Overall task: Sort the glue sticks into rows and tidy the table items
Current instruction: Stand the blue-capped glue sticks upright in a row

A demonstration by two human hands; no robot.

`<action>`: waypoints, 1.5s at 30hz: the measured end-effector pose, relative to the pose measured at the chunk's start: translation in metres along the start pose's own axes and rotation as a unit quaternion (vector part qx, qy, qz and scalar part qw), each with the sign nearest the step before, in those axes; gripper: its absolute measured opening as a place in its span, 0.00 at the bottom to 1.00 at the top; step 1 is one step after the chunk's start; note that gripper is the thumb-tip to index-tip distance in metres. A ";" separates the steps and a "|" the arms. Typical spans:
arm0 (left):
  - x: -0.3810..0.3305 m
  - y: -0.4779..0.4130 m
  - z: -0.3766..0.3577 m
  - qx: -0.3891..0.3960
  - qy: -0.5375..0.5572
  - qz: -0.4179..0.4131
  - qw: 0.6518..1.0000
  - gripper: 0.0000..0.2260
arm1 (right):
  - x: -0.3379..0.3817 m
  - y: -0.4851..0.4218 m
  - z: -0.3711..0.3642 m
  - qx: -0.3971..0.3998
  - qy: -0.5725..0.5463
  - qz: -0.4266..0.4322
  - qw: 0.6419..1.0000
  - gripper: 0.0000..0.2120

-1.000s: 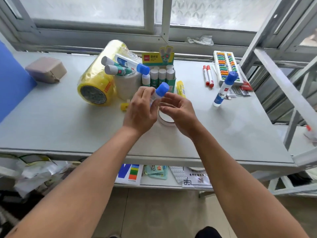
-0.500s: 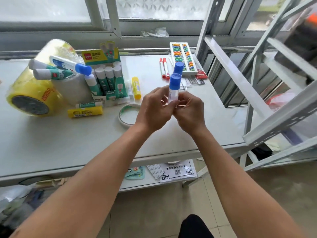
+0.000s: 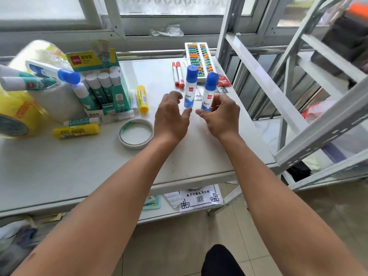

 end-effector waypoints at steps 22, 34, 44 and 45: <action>0.010 -0.018 -0.019 0.091 -0.024 0.074 0.993 0.20 | -0.012 -0.011 -0.009 0.054 0.088 -0.037 0.994 0.21; 0.038 -0.015 0.134 -0.075 -0.002 0.043 0.996 0.07 | 0.156 0.027 -0.076 0.043 0.004 0.071 0.997 0.15; 0.092 -0.029 0.255 -0.196 -0.062 0.059 0.977 0.10 | 0.256 0.013 -0.173 0.164 0.039 0.177 0.970 0.21; 0.093 -0.030 0.258 -0.196 -0.066 0.058 0.977 0.11 | 0.256 0.011 -0.179 0.170 0.055 0.177 0.968 0.20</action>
Point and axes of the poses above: each hand's wrist, its own y-axis away from the middle knuckle, its own z-axis out of the back of the hand, x = y × z, the point moved 6 cm from there along -y, towards the middle knuckle, and after that the axes turned 4 degrees about z, right-handed, at the moved point
